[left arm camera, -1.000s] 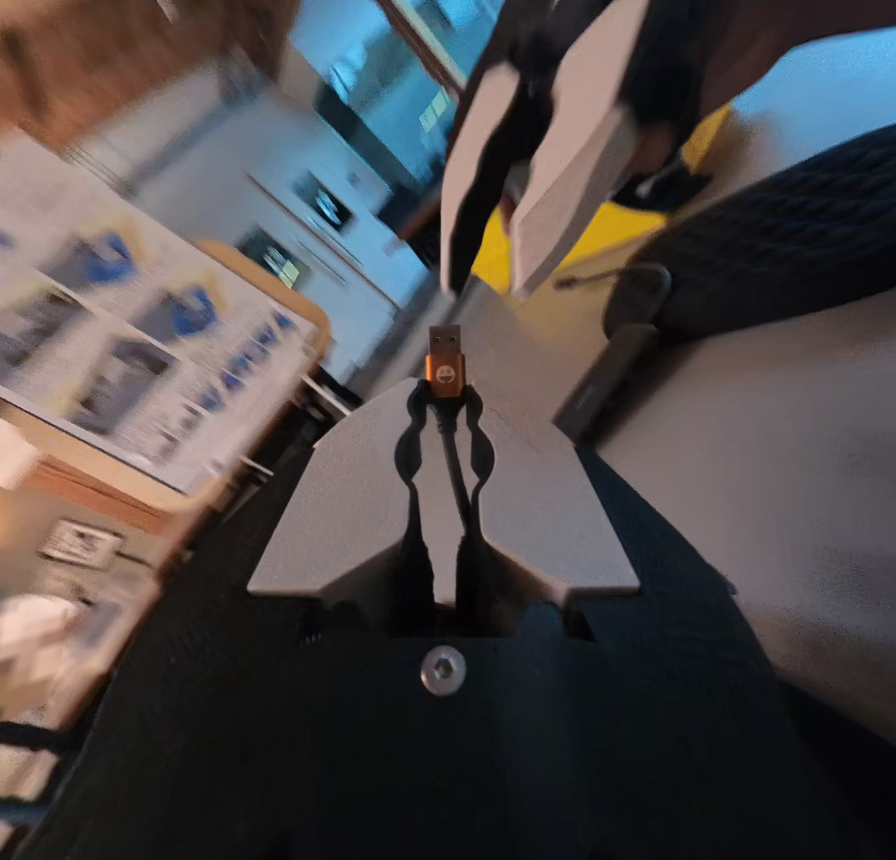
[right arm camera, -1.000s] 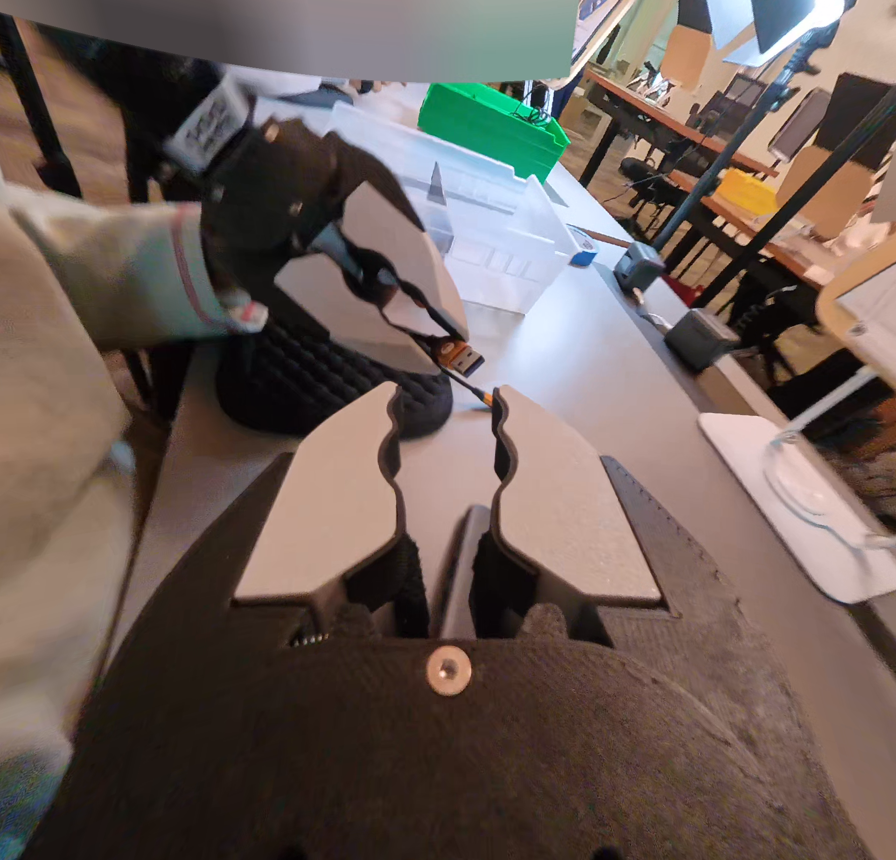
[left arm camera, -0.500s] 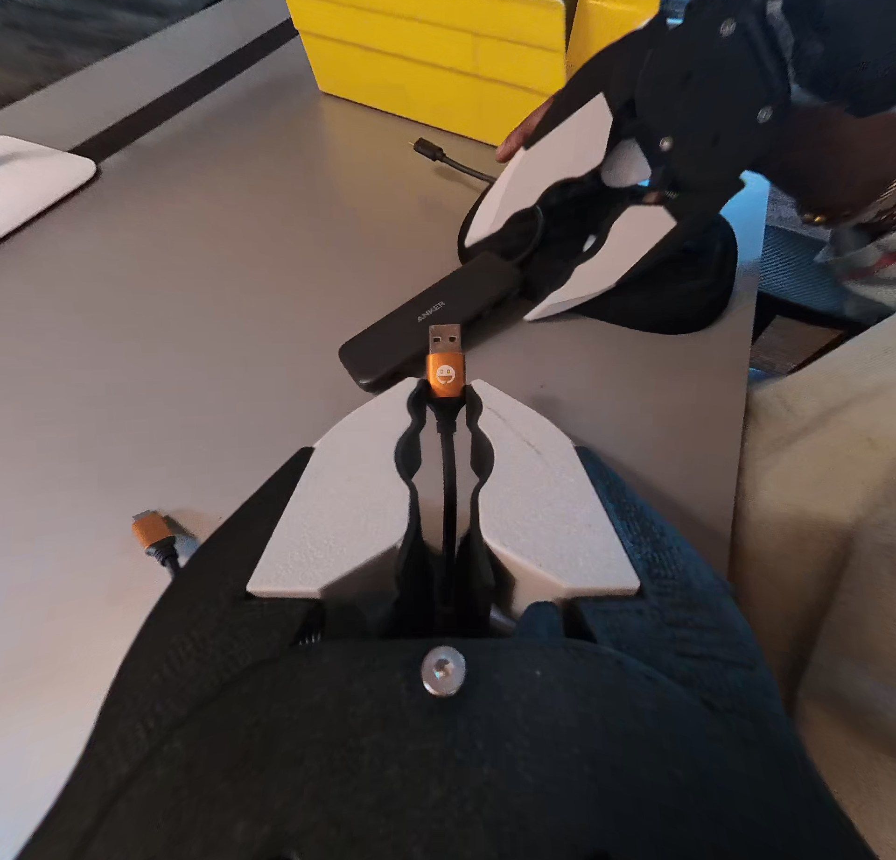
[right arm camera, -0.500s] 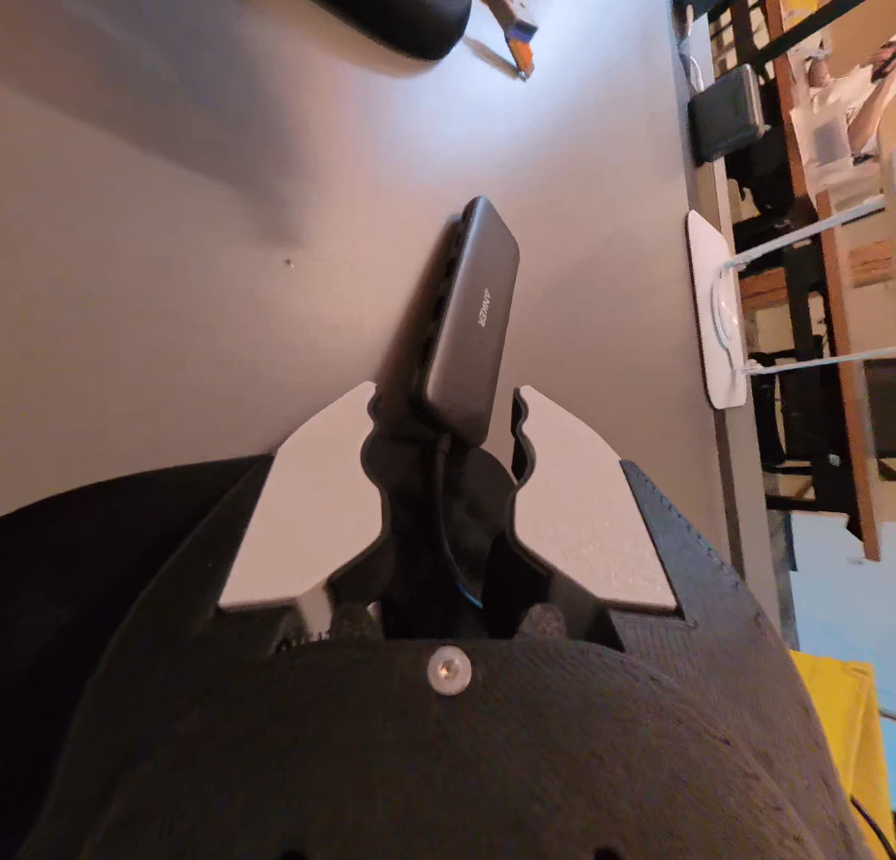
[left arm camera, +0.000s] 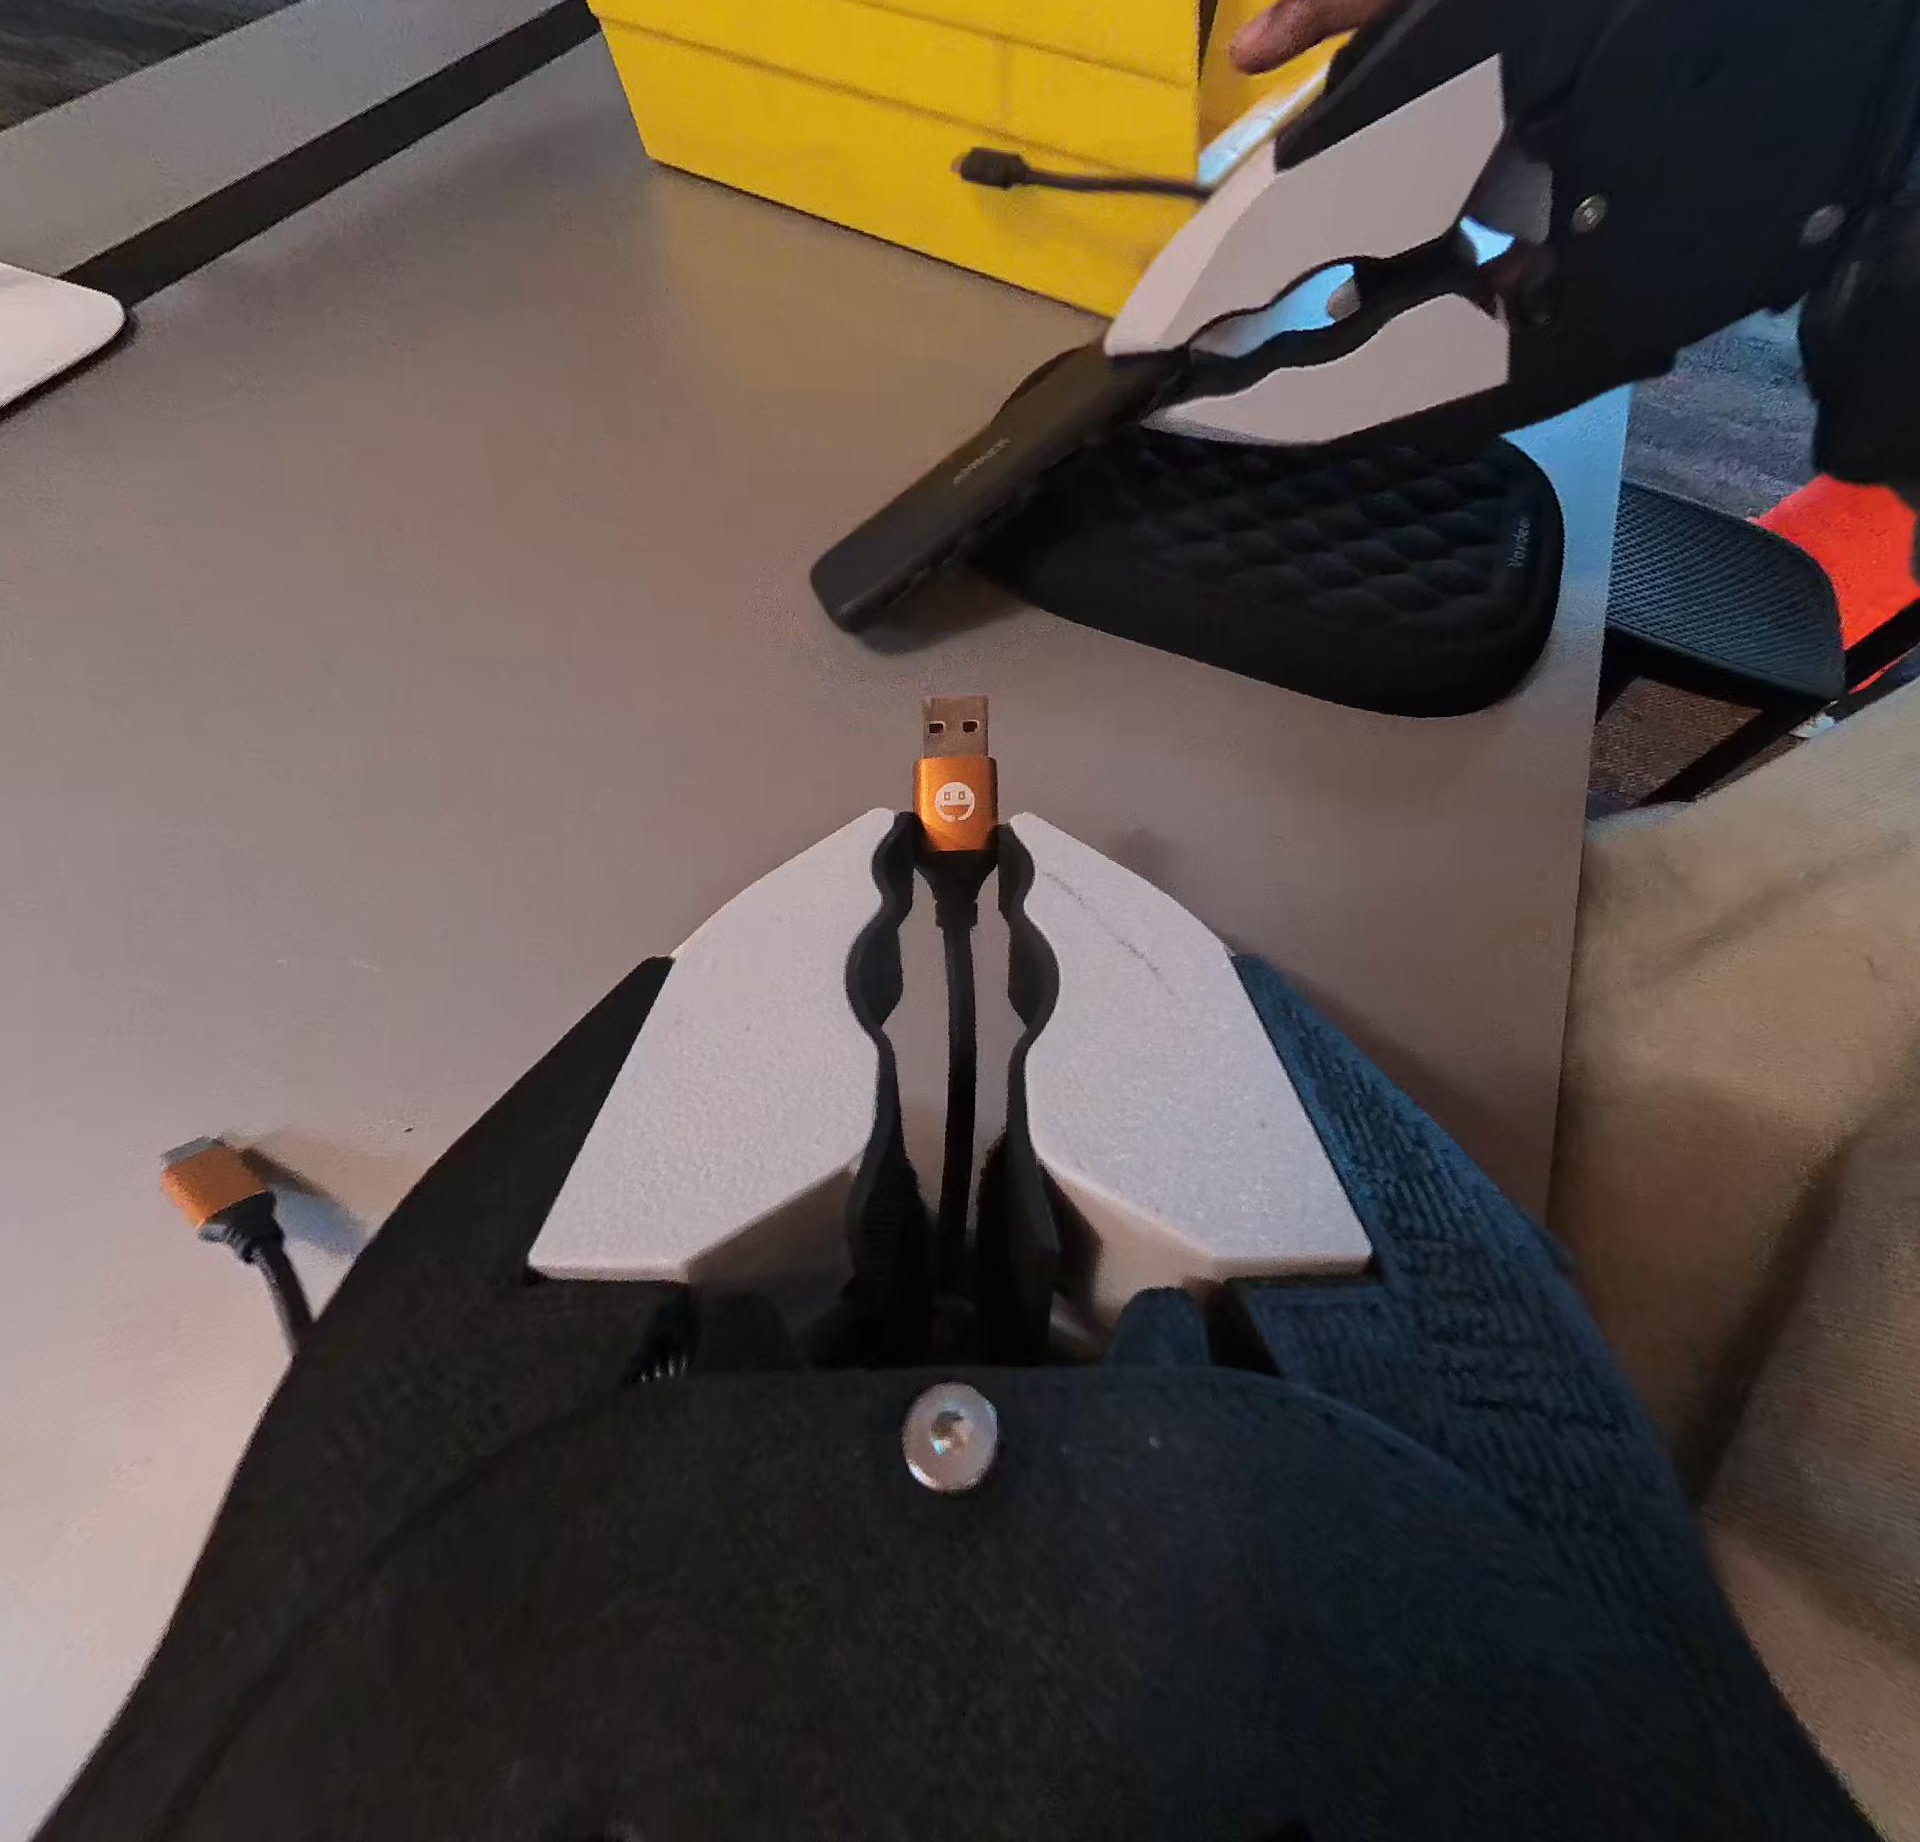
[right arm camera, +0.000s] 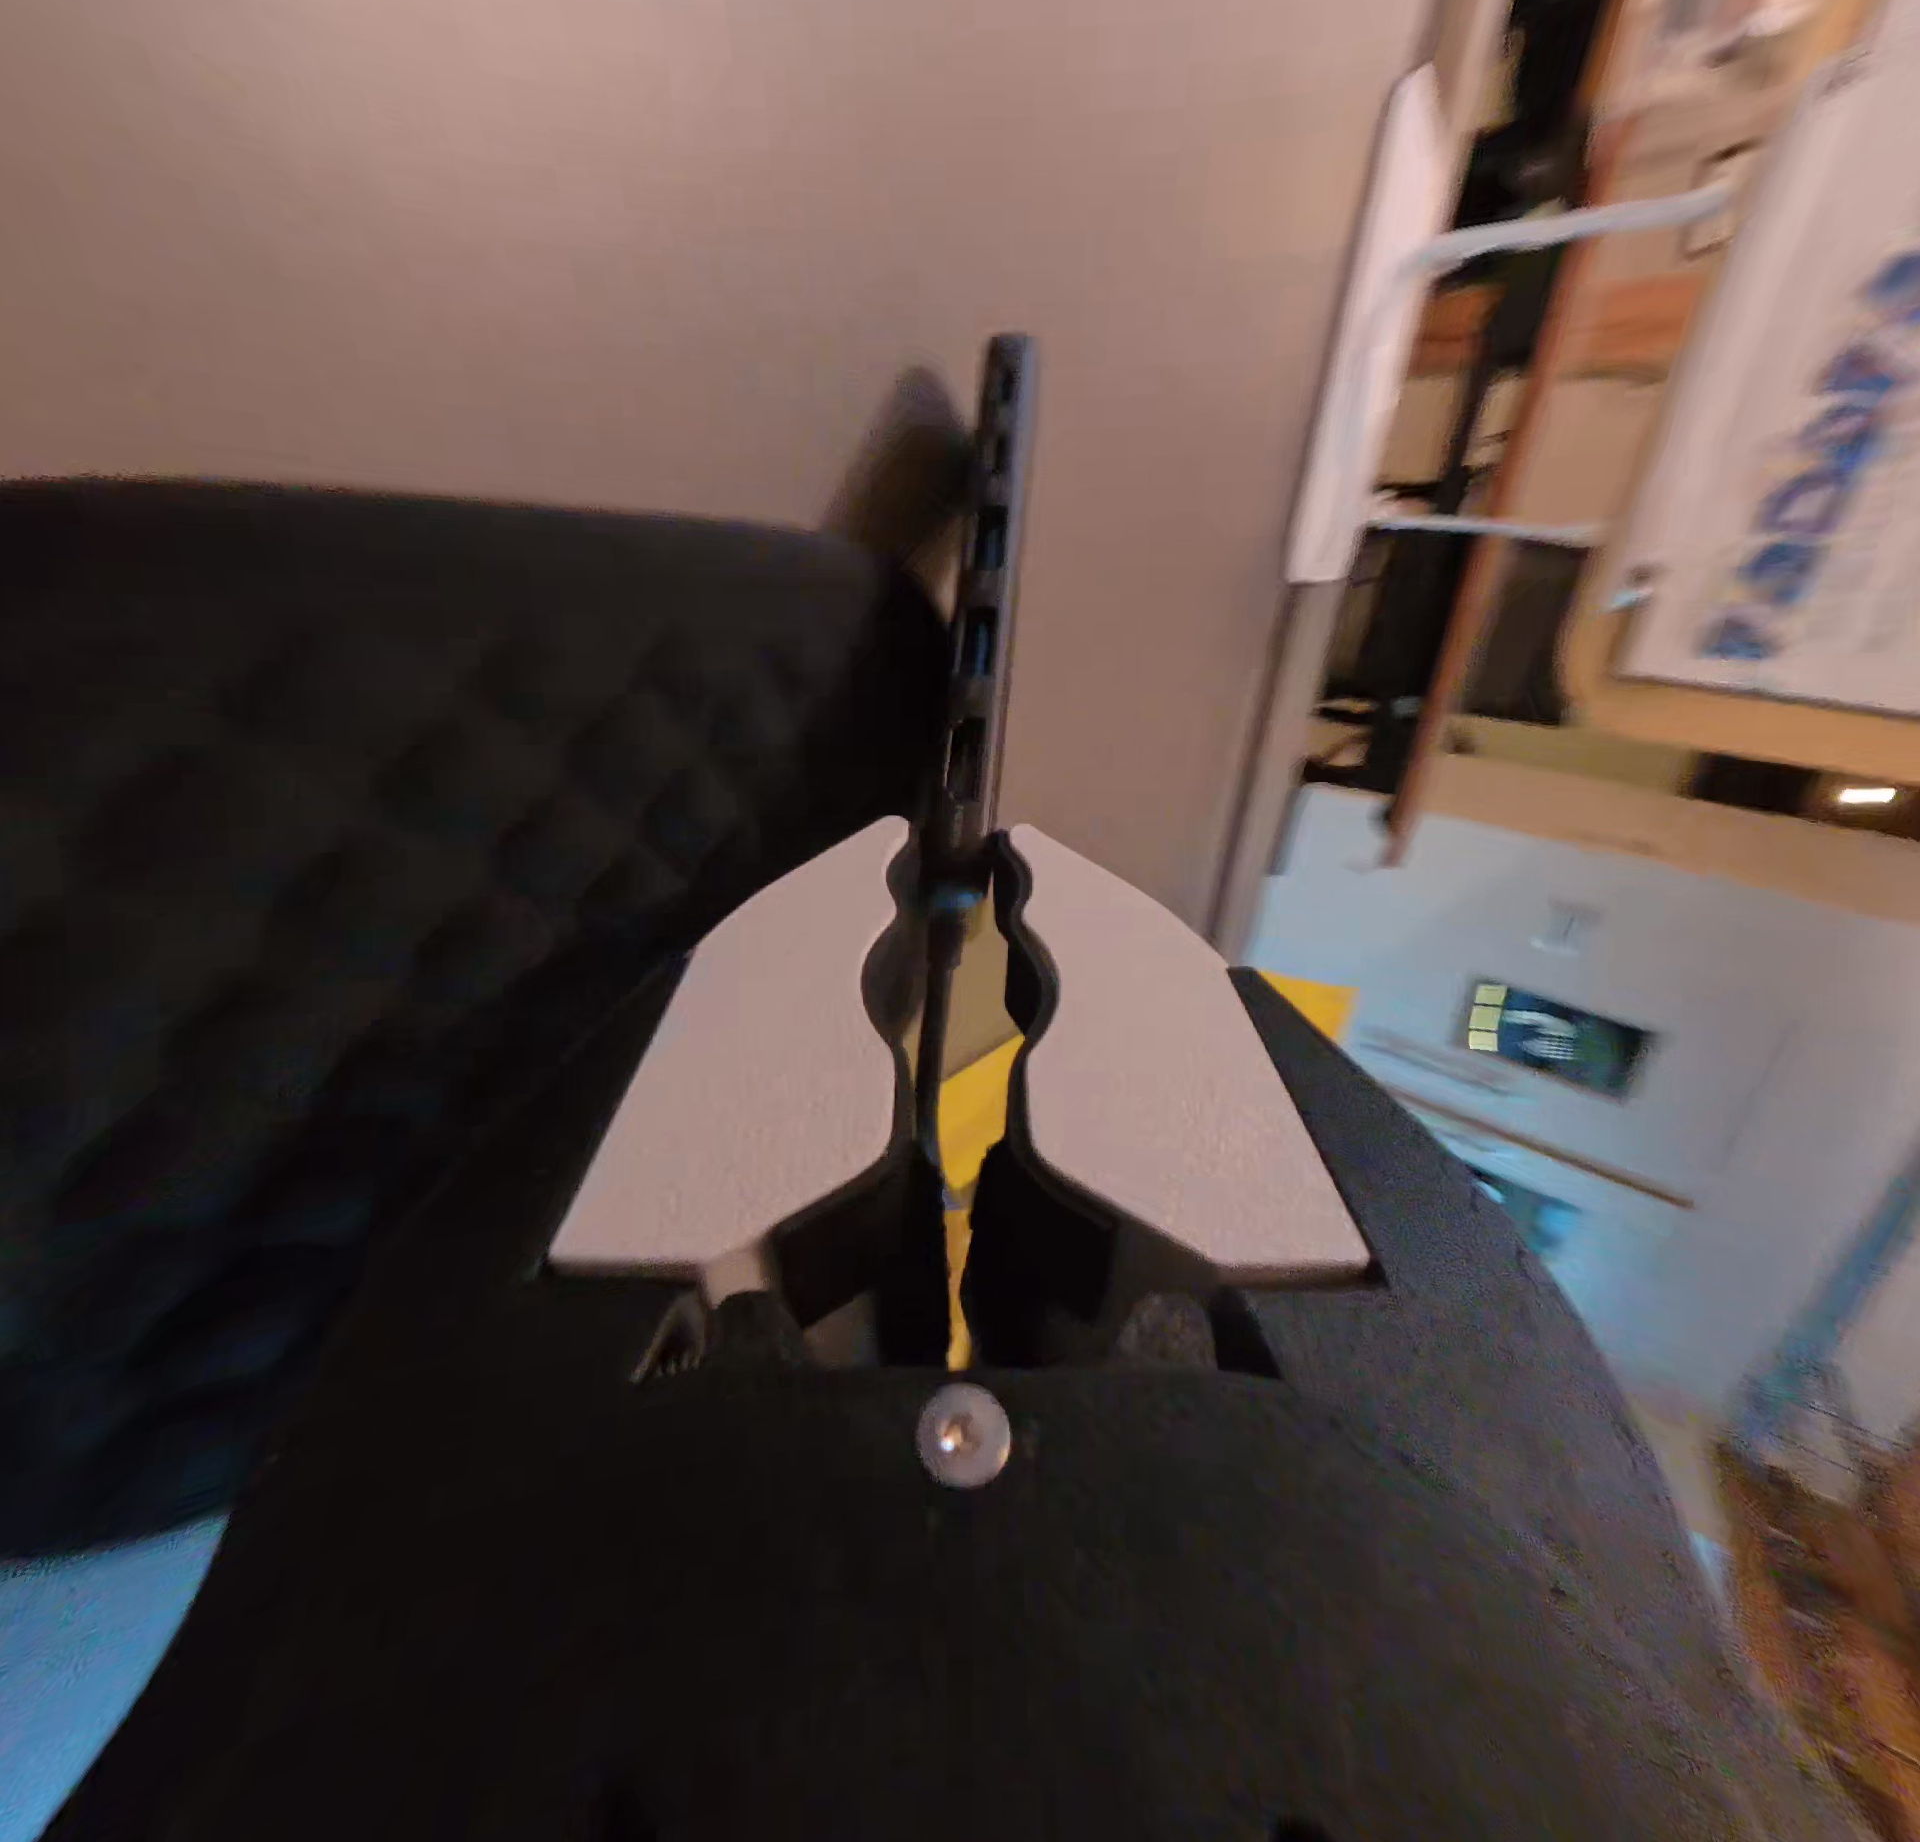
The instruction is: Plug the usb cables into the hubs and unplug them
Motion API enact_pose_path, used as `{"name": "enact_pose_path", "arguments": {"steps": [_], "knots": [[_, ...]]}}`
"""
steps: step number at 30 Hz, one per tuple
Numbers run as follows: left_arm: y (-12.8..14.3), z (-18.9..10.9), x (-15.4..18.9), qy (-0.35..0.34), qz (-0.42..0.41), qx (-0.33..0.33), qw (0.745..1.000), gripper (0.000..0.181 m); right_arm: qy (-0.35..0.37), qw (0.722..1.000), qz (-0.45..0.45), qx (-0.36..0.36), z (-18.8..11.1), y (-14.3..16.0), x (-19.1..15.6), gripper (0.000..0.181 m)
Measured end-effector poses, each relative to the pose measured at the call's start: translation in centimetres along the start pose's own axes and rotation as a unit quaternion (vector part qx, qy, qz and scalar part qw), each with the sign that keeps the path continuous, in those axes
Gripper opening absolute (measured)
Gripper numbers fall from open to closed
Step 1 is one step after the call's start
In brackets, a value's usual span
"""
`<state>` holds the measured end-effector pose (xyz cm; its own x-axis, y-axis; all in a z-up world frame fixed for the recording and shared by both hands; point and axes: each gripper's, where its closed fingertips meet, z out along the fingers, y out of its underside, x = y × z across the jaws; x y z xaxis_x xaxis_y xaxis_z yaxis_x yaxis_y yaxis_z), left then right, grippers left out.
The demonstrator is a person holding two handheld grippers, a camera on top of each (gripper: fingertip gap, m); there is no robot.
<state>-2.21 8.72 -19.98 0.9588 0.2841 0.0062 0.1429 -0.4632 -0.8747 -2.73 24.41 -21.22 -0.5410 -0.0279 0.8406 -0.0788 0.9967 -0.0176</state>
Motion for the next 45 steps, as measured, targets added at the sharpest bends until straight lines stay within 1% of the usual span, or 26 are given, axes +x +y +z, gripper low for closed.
{"name": "enact_pose_path", "arguments": {"steps": [3, 5, 6, 8, 10, 11, 12, 14, 16, 18, 19, 20, 23, 25, 28, 29, 31, 32, 34, 36, 38, 40, 43, 45], "knots": [[0.2, 0.3, 0.2, -0.001, 0.009, -0.008, 1.000, 0.015, -0.128, 0.990, 0.053, 0.001, -1.2, 0.5, -2.8, 0.021], [0.2, 0.4, 0.3, -0.001, 0.015, -0.010, 1.000, 0.015, -0.194, 0.976, 0.098, 0.006, -2.1, 0.1, -3.5, 0.022], [0.1, 0.4, 0.4, -0.001, 0.017, -0.009, 1.000, 0.015, -0.228, 0.965, 0.125, 0.018, -2.6, -0.3, -3.6, 0.028], [0.0, 0.3, 0.6, 0.002, 0.019, -0.006, 1.000, 0.015, -0.279, 0.933, 0.217, 0.066, -3.5, -1.8, -2.7, 0.038], [-0.1, 0.3, 0.8, 0.008, 0.020, -0.005, 1.000, 0.015, -0.325, 0.886, 0.308, 0.122, -4.1, -3.1, -1.3, 0.050], [-0.2, 0.3, 1.0, 0.012, 0.021, -0.004, 1.000, 0.015, -0.351, 0.861, 0.340, 0.138, -4.1, -3.4, -0.8, 0.053], [-0.2, 0.3, 1.2, 0.016, 0.022, -0.004, 1.000, 0.015, -0.367, 0.845, 0.365, 0.134, -3.7, -3.1, -0.4, 0.051], [-0.2, 0.4, 1.4, 0.023, 0.023, -0.002, 0.999, 0.015, -0.401, 0.822, 0.392, 0.100, -2.4, -2.2, -0.4, 0.049], [-0.1, 0.5, 1.5, 0.024, 0.025, -0.005, 0.999, 0.015, -0.454, 0.788, 0.410, 0.067, -1.5, -1.7, -1.1, 0.050], [0.1, 0.6, 1.5, 0.026, 0.028, -0.009, 0.999, 0.015, -0.501, 0.755, 0.422, 0.031, -0.9, -1.4, -2.0, 0.056], [0.1, 0.7, 1.6, 0.027, 0.028, -0.009, 0.999, 0.015, -0.518, 0.744, 0.422, 0.015, -0.7, -1.2, -2.5, 0.056], [0.1, 0.7, 1.6, 0.028, 0.028, -0.009, 0.999, 0.015, -0.526, 0.741, 0.419, 0.008, -0.5, -1.2, -2.8, 0.054], [0.2, 0.7, 1.5, 0.033, 0.023, -0.006, 0.999, 0.015, -0.513, 0.759, 0.402, 0.001, 0.0, -1.1, -3.2, 0.050], [0.3, 0.7, 1.5, 0.035, 0.020, -0.003, 0.999, 0.015, -0.484, 0.777, 0.403, -0.001, 0.2, -1.0, -3.2, 0.043], [0.2, 0.6, 1.4, 0.037, 0.017, 0.003, 0.999, 0.015, -0.415, 0.821, 0.391, -0.004, 0.2, -0.9, -2.9, 0.043], [0.1, 0.5, 1.4, 0.037, 0.016, 0.005, 0.999, 0.015, -0.392, 0.837, 0.382, -0.012, -0.1, -0.8, -2.8, 0.043], [0.0, 0.5, 1.4, 0.036, 0.016, 0.009, 0.999, 0.015, -0.341, 0.869, 0.355, -0.052, -0.6, 0.1, -2.7, 0.043], [0.0, 0.4, 1.4, 0.036, 0.017, 0.010, 0.999, 0.015, -0.306, 0.888, 0.334, -0.079, -0.8, 0.8, -2.5, 0.043], [0.0, 0.5, 1.4, 0.033, 0.018, 0.009, 0.999, 0.015, -0.241, 0.925, 0.260, -0.133, -1.4, 1.9, -2.5, 0.043], [0.1, 0.6, 1.3, 0.029, 0.022, 0.006, 0.999, 0.015, -0.201, 0.949, 0.183, -0.158, -2.0, 1.8, -2.7, 0.043], [0.2, 0.6, 1.3, 0.026, 0.027, 0.002, 0.999, 0.015, -0.189, 0.959, 0.137, -0.160, -2.6, 1.3, -2.9, 0.043], [0.2, 0.7, 1.4, 0.023, 0.032, 0.001, 0.999, 0.015, -0.221, 0.954, 0.149, -0.140, -3.3, 0.4, -3.4, 0.042], [0.2, 0.7, 1.4, 0.023, 0.034, 0.001, 0.999, 0.015, -0.306, 0.925, 0.201, -0.098, -4.6, -1.1, -4.5, 0.043], [0.2, 0.6, 1.3, 0.022, 0.033, 0.002, 0.999, 0.015, -0.338, 0.910, 0.226, -0.084, -5.1, -1.4, -4.7, 0.042]]}}
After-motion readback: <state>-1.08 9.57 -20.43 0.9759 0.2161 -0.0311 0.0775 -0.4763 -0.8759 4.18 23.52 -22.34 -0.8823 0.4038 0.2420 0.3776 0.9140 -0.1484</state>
